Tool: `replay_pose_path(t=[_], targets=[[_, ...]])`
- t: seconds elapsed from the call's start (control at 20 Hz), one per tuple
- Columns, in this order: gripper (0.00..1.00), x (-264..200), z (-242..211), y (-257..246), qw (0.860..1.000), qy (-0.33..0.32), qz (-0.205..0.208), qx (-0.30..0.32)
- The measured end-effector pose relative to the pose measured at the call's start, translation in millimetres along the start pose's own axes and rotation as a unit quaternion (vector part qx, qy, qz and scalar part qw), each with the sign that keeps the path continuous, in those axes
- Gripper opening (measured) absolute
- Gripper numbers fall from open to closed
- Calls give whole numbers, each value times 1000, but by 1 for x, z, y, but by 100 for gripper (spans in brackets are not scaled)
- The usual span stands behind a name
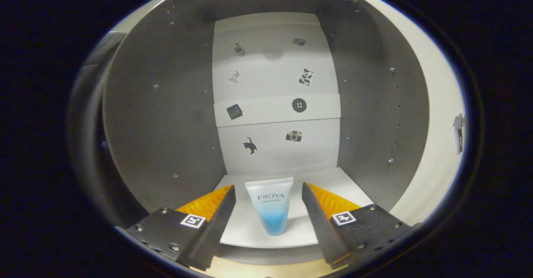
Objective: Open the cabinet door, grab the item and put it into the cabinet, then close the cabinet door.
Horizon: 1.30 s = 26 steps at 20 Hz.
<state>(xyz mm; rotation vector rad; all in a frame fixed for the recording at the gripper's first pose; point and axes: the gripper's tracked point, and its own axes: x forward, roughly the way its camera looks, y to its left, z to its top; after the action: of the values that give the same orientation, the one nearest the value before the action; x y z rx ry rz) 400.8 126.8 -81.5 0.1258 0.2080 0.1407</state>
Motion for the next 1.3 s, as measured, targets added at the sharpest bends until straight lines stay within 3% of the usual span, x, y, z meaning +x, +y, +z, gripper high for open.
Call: replay_pose_path(t=[0.3,0.7,1.1,1.3], targets=[[98,-83,6,-3,1000,-15,-21,-18],[99,-256,-3,-17,997,-26,-57,-33],[98,-397,-9,-88,991,-34,-126,-29],[98,-437,-9,-133,985,-46,-165,-12]])
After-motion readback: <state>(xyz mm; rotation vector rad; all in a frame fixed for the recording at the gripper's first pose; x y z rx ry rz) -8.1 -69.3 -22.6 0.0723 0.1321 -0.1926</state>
